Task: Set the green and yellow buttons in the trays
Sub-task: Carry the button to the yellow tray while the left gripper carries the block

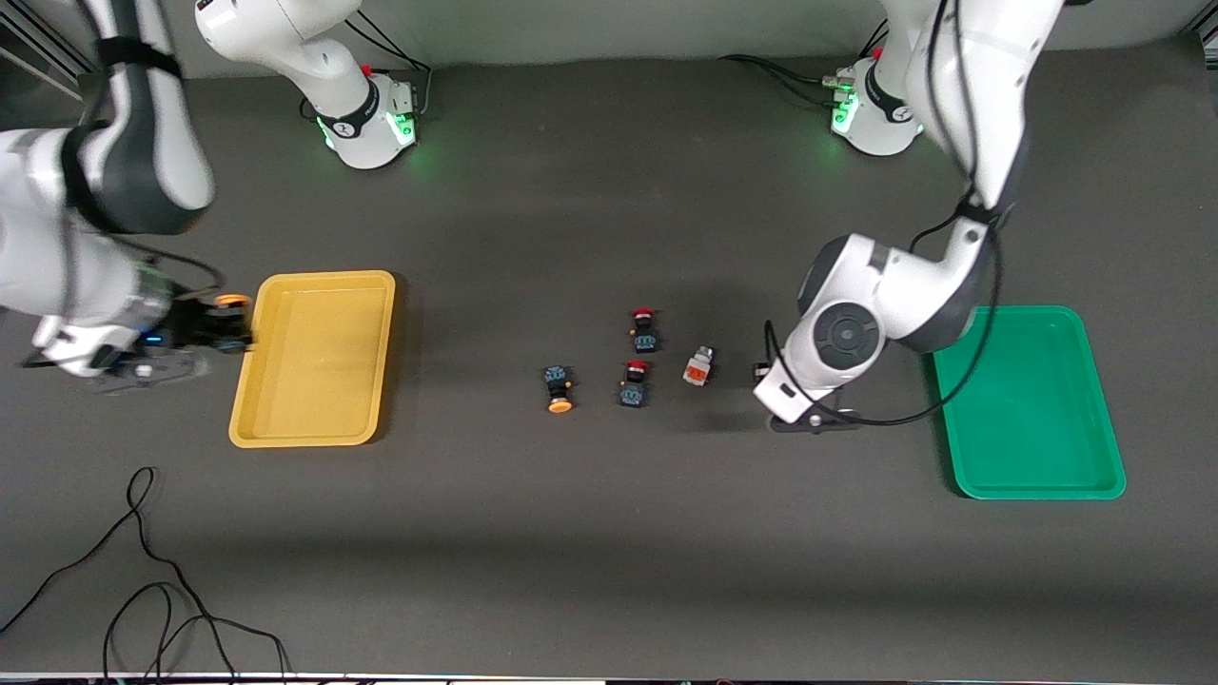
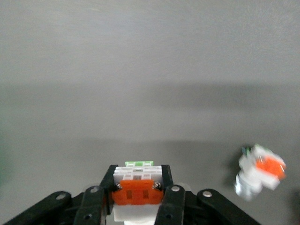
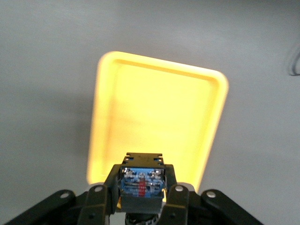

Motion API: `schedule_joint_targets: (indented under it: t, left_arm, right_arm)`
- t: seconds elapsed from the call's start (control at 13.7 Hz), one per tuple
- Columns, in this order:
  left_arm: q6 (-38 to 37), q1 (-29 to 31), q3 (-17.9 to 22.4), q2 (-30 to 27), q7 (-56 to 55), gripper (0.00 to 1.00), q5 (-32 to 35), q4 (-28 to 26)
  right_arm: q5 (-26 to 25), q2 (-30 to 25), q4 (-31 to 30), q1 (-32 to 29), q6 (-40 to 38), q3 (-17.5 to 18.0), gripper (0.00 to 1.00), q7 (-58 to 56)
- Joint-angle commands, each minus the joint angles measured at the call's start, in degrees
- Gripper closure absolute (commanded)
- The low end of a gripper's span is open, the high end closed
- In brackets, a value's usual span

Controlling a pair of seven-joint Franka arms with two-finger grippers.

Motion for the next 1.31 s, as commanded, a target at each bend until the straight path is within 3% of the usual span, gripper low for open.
schedule_joint_targets:
  t: [0.0, 0.07, 0.22, 0.36, 0.51, 0.58, 0.66, 0.73, 0.88, 1.02, 1.24]
  left_arm:
    - [-14.97, 2.83, -0.19, -2.78, -0.03, 1.00, 1.03, 9.55]
    - [-19.38, 3.97, -0.19, -2.87, 1.37, 1.00, 1.03, 13.25]
    - [-23.80, 7.30, -0.18, -3.57, 4.80, 1.00, 1.03, 17.14]
    - [-25.04, 12.04, -0.19, -5.32, 11.37, 1.00, 1.03, 16.98]
    - [-26.27, 17.67, -0.10, -6.03, 20.50, 1.00, 1.03, 16.54]
    - [-26.28, 20.39, -0.10, -6.04, 25.07, 1.00, 1.11, 16.27]
    - [-25.84, 23.29, -0.10, -6.04, 29.64, 1.00, 1.55, 15.92]
    - [-24.79, 25.41, -0.10, -5.95, 33.78, 1.00, 2.86, 15.14]
    - [-20.94, 28.75, -0.10, -5.69, 39.68, 1.00, 5.24, 12.95]
    - [-14.27, 32.53, -0.01, -4.99, 43.82, 1.00, 5.42, 9.35]
    - [1.27, 37.37, -0.01, -4.20, 49.98, 1.00, 5.42, 0.56]
  right_arm:
    - [0.68, -0.98, -10.74, 1.11, 12.60, -3.80, 0.80, -6.18]
    - [3.30, 0.33, -14.52, 1.02, 18.40, -4.51, 0.80, -8.03]
    - [10.14, 7.68, -16.23, 0.76, 25.90, -4.52, 0.80, -12.50]
    - [20.85, 15.77, -16.06, 0.32, 30.39, -4.52, 0.80, -21.10]
    - [26.77, 19.93, -15.79, 0.58, 31.73, -4.43, 0.80, -25.52]
    - [27.14, 20.12, -15.79, 0.67, 31.47, -4.43, 0.78, -25.71]
    - [27.23, 20.12, -15.79, 0.58, 31.20, -4.43, 0.49, -25.28]
    - [27.23, 20.03, -15.70, 0.67, 30.94, -4.43, 0.04, -24.84]
    - [27.32, 18.98, -13.96, 1.02, 28.14, -4.43, 0.00, -23.96]
    - [25.92, 17.84, -8.27, 1.28, 19.21, -5.13, 0.00, -22.81]
    - [14.61, 17.04, 7.17, 2.86, 0.69, -6.10, 0.00, -10.56]
